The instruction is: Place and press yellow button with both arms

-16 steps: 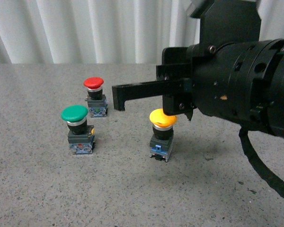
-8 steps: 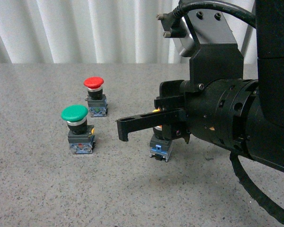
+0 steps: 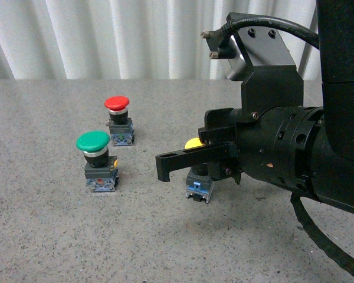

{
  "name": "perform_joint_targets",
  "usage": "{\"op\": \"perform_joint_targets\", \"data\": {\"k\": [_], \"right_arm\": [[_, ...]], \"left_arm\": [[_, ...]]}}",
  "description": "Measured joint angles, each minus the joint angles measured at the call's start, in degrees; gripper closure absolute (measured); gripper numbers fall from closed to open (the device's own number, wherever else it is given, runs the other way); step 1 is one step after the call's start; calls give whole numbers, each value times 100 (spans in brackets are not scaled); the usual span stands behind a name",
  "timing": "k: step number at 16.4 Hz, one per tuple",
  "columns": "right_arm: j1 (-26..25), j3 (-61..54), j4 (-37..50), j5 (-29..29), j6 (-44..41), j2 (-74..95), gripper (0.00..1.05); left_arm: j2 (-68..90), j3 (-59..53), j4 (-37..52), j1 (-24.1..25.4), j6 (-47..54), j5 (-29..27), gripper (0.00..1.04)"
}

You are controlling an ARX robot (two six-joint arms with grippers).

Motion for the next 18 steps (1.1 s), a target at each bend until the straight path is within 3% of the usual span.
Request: {"op": "perform_joint_targets", "data": {"k": [6,10,13,18], "right_arm": [[-151,-26,85,-374,-293,109,103],[-376,-280,946,-487,-116,-153,103],[-490,-286,1403,-595,236,-1287,103],[-645,-1078,396,-306,511,-3226,103]], "left_arm": [[0,0,0,0,0,0,7],[0,0,2,0,-2,0,7],[0,0,0,0,0,0,7],[0,0,0,0,0,0,7]]}}
